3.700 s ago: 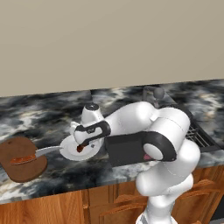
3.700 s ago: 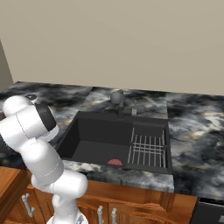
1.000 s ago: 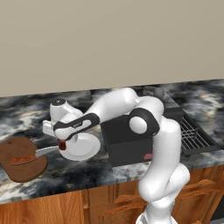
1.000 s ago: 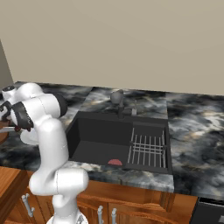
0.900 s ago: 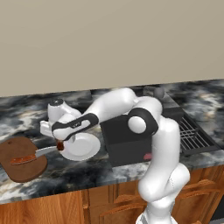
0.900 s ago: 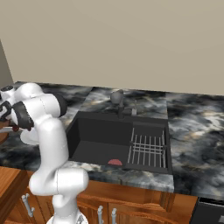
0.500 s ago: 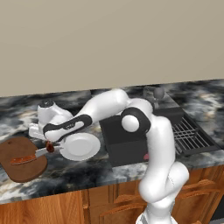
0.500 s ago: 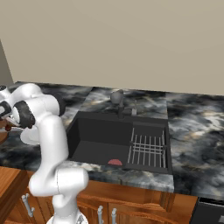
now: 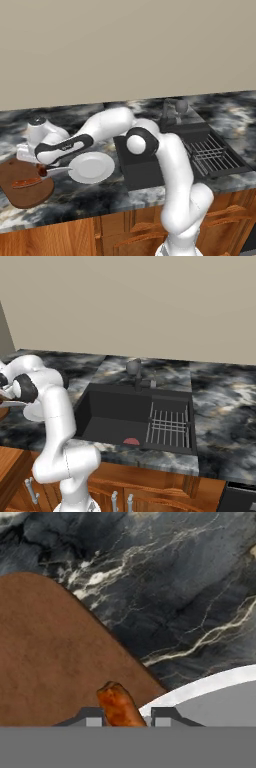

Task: Pick up the knife from the drawer and place it on the cutting board. Then place the meat from the plate to the cutting board.

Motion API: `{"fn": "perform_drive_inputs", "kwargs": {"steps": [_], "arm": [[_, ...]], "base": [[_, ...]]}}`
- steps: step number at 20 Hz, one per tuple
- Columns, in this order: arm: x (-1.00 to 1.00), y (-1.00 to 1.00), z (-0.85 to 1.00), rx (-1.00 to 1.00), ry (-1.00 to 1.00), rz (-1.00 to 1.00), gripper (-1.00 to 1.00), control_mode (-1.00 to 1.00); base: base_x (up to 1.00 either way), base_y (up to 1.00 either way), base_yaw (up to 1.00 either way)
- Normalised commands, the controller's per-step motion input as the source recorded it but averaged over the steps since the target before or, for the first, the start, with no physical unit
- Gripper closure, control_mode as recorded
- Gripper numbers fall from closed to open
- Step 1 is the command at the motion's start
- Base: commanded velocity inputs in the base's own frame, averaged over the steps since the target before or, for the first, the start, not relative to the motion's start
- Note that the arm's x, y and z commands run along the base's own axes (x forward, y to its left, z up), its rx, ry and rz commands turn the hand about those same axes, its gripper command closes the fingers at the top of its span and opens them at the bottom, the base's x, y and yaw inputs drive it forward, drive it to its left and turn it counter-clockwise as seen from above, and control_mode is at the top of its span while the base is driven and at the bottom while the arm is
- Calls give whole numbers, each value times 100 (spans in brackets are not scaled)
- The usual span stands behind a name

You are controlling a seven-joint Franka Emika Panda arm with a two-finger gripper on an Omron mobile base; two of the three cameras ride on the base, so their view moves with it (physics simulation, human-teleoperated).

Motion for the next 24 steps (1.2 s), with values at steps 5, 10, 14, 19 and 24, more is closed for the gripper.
{"fn": "perform_drive_inputs", "kwargs": {"steps": [5,10,14,19,24], "arm": [[11,53,0,-2,0,7,100,-100],[9,39,-8,-3,0,6,100,-100],[9,20,-18,0,0,7,100,-100],[0,6,-23,0,0,8,100,-100],[-3,0,-12,0,0,4,-100,-100]], "base": [[0,0,0],[0,0,0],[0,0,0],[0,0,0],[0,0,0]]}}
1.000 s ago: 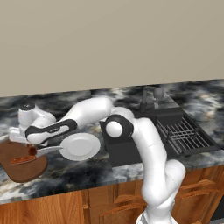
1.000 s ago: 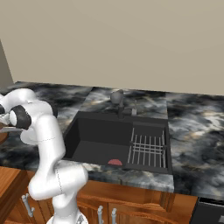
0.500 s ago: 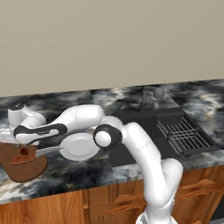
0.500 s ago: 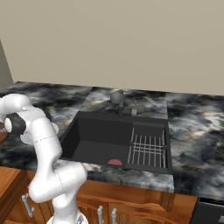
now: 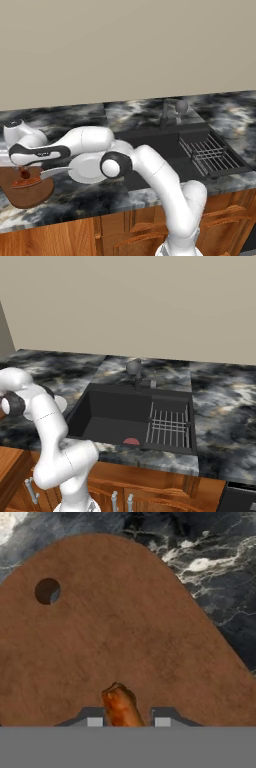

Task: Pick up the knife from the drawer and place it on the cutting board. Then place the meat from the plate to the cutting board.

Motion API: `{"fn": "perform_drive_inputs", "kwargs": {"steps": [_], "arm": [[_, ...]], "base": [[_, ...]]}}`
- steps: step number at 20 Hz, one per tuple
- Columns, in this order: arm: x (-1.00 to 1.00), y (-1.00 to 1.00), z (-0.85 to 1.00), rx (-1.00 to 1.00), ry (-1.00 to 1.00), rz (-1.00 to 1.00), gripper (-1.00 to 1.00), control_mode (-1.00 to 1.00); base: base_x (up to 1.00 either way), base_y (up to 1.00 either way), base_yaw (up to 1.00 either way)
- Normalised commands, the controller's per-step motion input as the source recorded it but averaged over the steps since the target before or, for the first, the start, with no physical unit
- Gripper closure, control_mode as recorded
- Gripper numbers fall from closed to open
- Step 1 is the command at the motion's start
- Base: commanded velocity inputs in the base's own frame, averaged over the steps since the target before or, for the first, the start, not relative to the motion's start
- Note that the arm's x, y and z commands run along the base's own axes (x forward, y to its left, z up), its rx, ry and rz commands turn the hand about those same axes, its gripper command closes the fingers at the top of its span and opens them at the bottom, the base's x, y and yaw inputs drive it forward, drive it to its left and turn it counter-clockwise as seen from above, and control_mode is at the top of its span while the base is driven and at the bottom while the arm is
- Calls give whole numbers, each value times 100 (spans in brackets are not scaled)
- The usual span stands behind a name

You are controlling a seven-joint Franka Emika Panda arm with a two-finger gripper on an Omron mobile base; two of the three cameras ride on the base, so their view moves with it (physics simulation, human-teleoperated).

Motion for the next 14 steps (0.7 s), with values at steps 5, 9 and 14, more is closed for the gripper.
{"fn": "perform_drive_inputs", "kwargs": {"steps": [5,9,14], "arm": [[-15,-1,19,0,0,1,-100,-100],[-31,-20,44,0,-1,1,-100,-100],[-43,-36,20,3,-6,0,-100,-100]], "base": [[0,0,0],[0,0,0],[0,0,0]]}}
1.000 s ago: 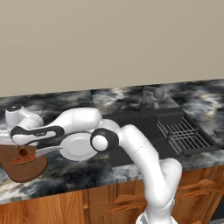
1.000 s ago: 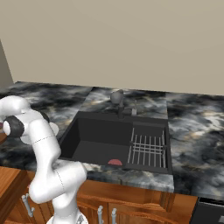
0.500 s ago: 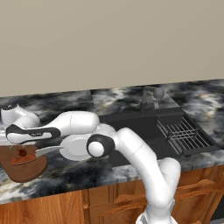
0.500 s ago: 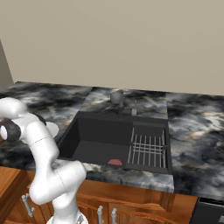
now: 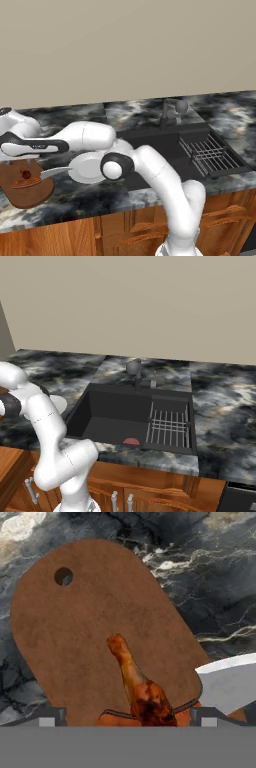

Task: Pick up the knife from the drawer and place it on the cutting board. Then place the meat from the plate to the cutting board.

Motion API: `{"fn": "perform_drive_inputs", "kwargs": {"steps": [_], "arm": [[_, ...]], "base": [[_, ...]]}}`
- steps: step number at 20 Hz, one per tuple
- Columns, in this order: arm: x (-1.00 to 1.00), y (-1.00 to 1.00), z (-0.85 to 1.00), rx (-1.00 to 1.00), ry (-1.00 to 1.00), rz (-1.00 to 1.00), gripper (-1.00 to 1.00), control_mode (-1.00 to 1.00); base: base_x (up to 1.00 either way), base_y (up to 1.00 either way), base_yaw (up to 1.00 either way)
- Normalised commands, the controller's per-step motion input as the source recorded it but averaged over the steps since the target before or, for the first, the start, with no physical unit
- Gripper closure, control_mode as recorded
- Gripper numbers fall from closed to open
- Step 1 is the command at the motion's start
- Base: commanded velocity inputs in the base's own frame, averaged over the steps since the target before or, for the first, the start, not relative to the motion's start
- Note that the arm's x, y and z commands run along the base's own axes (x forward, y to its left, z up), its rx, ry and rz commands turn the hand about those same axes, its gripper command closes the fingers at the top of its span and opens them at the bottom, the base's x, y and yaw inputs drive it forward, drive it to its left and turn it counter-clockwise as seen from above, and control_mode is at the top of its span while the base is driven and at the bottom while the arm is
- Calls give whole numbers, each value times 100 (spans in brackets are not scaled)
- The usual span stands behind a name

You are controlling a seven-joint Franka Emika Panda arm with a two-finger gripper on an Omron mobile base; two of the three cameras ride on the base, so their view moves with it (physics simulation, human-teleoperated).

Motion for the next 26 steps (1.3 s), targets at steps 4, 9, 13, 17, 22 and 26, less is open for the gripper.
{"fn": "perform_drive_inputs", "kwargs": {"steps": [4,9,13,17,22,26], "arm": [[-41,-39,12,8,-9,0,-100,-100],[-45,-64,6,12,-5,-2,-100,-100],[-63,-80,0,15,-5,-7,-100,-100],[-70,-89,0,17,-6,-9,-100,-100],[-66,-88,1,17,-7,-9,-100,-100],[-68,-89,15,16,-6,-12,-100,-100]], "base": [[0,0,0],[0,0,0],[0,0,0],[0,0,0],[0,0,0],[0,0,0]]}}
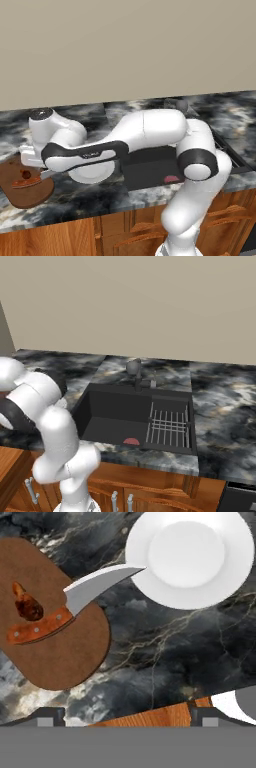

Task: Pick up the knife from the drawer and place it on the cutting board. Then place the meat from the plate to the cutting board.

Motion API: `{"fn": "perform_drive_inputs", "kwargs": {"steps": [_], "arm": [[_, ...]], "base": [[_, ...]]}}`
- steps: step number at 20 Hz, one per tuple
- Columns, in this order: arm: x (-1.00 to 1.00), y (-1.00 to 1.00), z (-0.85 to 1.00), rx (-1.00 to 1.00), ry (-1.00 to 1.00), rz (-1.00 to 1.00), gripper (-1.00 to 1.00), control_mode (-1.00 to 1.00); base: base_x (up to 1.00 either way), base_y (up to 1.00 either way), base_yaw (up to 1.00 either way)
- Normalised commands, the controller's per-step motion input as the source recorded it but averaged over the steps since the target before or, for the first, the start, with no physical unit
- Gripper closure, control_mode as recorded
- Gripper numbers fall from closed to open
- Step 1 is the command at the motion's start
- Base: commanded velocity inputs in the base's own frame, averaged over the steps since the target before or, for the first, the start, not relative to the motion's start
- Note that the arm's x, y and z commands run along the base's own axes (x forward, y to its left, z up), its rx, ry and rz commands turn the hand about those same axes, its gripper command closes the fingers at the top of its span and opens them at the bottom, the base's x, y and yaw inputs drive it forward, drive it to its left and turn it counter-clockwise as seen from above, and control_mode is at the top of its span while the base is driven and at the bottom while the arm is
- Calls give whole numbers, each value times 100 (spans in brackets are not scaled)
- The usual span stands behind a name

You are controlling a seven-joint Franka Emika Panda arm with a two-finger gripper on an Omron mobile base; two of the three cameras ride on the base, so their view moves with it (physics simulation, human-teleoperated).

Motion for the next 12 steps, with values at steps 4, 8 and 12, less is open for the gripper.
{"fn": "perform_drive_inputs", "kwargs": {"steps": [4,8,12], "arm": [[-66,-85,29,15,-7,-12,-100,-100],[-50,-71,50,12,-8,-10,-100,-100],[-41,-57,69,6,-10,-6,-100,-100]], "base": [[0,0,0],[0,0,0],[0,0,0]]}}
